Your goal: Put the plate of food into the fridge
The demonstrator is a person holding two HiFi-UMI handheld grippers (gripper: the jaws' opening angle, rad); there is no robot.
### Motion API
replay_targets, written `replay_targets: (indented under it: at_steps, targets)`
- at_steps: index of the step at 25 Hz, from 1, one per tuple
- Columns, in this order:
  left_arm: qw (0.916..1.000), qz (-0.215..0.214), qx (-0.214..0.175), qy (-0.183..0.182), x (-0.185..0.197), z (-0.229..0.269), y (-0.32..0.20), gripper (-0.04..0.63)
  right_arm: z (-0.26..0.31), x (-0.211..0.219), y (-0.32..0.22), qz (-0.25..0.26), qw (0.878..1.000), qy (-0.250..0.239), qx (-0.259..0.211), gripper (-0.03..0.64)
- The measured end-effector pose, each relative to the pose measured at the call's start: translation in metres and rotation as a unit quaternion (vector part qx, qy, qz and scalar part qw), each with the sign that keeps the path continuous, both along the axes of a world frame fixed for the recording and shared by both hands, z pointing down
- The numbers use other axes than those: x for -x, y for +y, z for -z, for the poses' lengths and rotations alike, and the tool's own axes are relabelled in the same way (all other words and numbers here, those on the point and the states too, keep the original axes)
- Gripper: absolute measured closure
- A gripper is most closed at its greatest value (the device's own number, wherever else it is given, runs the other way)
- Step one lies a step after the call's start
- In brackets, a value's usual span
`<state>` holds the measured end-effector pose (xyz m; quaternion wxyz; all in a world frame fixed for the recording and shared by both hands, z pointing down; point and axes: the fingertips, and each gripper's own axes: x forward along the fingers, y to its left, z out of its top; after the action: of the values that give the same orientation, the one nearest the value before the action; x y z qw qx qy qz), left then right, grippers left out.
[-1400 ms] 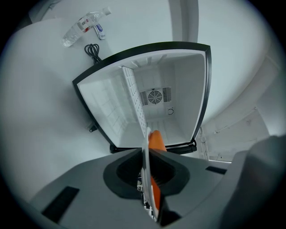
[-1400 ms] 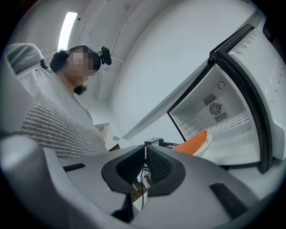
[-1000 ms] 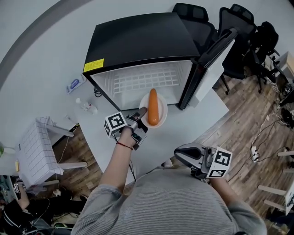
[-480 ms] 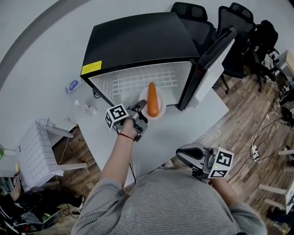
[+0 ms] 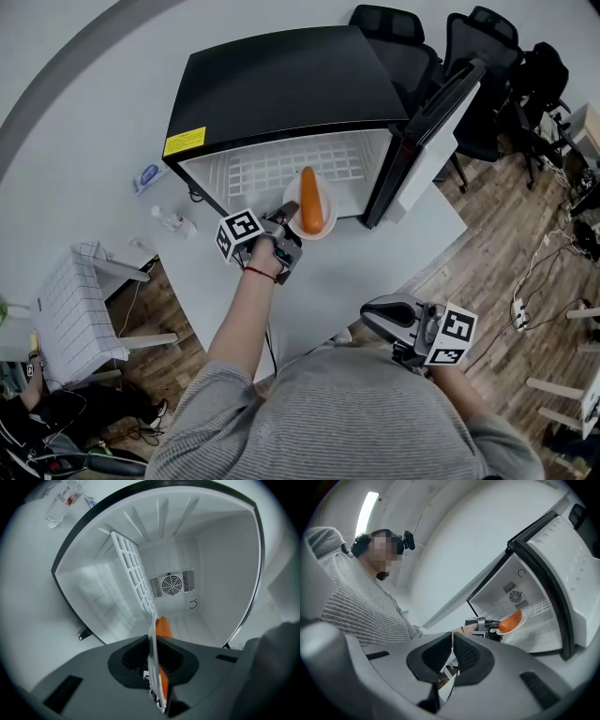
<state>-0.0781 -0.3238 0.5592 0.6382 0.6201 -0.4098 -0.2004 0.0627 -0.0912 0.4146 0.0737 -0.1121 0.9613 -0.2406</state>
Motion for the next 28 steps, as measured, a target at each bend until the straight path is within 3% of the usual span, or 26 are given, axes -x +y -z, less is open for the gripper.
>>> replay_targets:
  at_steps: [28]
  targets:
    - [0.9986,0.048,0.014,0.014,-0.001,-0.007,-0.026,0.561,-0.002,-0.006,-0.011,-0.007,1.000,-0.004,0.012,0.601]
